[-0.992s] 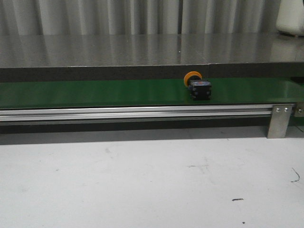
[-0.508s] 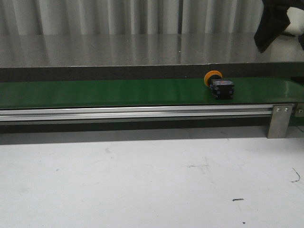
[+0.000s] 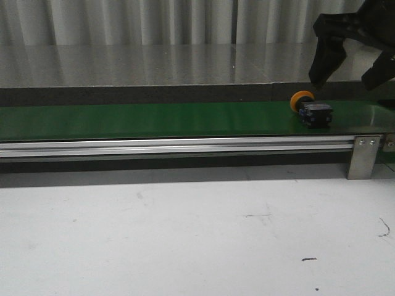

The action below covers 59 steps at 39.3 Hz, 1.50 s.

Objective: Move button from left to right

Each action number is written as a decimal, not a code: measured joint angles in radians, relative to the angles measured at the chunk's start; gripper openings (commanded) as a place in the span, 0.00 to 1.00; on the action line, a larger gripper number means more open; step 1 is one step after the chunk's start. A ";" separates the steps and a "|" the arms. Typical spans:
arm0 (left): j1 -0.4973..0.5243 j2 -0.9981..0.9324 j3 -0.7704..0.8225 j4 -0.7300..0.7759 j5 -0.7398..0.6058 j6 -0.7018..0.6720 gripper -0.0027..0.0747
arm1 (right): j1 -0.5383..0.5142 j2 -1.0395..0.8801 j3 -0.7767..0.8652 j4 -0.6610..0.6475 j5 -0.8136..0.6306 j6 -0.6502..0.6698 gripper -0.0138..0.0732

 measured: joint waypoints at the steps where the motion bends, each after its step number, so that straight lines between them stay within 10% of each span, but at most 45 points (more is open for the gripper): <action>1: 0.000 0.000 0.000 0.000 0.000 0.000 0.01 | 0.000 0.009 -0.002 0.000 0.000 0.000 0.90; 12: 0.000 0.000 0.000 0.000 0.000 0.000 0.01 | 0.000 0.072 -0.008 0.002 -0.005 0.000 0.87; 25: 0.000 0.000 0.000 0.000 0.000 0.000 0.01 | 0.000 0.083 -0.010 0.004 -0.007 0.000 0.38; 42: 0.000 0.000 0.000 0.000 0.000 0.000 0.01 | -0.042 0.029 -0.070 -0.006 0.033 0.000 0.37; 59: 0.000 0.000 0.000 0.000 0.000 0.000 0.01 | -0.373 0.000 -0.136 -0.087 0.095 0.000 0.37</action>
